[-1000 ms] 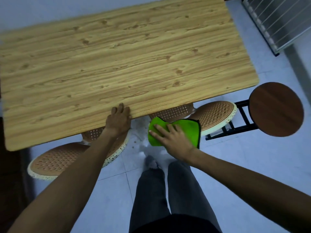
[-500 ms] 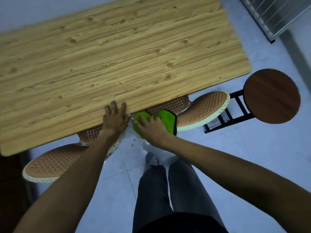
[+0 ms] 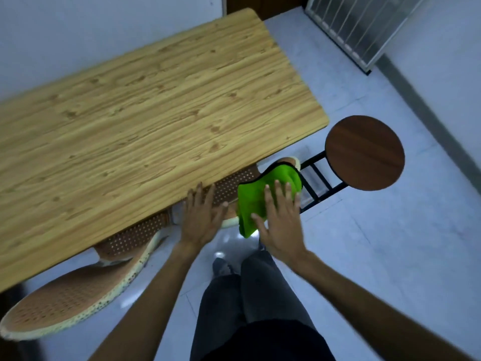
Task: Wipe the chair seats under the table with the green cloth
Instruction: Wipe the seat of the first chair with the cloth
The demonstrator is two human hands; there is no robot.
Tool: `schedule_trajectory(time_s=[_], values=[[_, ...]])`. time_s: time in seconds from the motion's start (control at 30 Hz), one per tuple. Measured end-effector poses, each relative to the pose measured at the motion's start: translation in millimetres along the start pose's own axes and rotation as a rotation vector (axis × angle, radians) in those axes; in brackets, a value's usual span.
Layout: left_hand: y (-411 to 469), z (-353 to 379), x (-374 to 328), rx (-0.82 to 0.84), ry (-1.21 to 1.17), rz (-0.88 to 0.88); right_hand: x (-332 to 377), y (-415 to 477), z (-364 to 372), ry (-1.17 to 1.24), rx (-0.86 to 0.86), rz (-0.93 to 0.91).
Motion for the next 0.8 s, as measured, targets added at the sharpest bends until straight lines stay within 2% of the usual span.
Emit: schedule_trajectory(time_s=[0.07, 0.13, 0.27, 0.33, 0.4, 0.53, 0.6, 0.67, 0.8], values=[[2, 16, -14, 0.023, -0.029, -0.037, 8, 6, 21, 0.124, 0.067, 0.175], [3, 25, -16, 0.023, 0.006, -0.116, 5, 20, 32, 0.135, 0.092, 0.260], [5, 23, -16, -0.035, 0.081, -0.217, -41, 55, 20, 0.118, 0.023, 0.228], [5, 21, -17, -0.073, 0.126, -0.221, -76, 82, 12, 0.228, 0.035, 0.195], [4, 18, -18, -0.120, 0.180, -0.207, -108, 107, 11, 0.493, 0.098, 0.271], [5, 17, -19, -0.189, 0.222, -0.206, -138, 152, 35, 1.232, 0.362, 0.693], [6, 18, -17, -0.211, 0.230, -0.211, -145, 159, 51, 1.430, 0.439, 0.871], [6, 19, -16, -0.226, 0.252, -0.217, -153, 154, 59, 1.336, 0.497, 0.948], [7, 19, -15, -0.223, 0.257, -0.233, -160, 156, 57, 1.202, 0.428, 0.971]])
Point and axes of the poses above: each hand's wrist, its own y-axis towards the middle knuckle, its own z-axis out of the palm, x = y × z, the point moved 9 cm from there along y, towards the middle knuckle
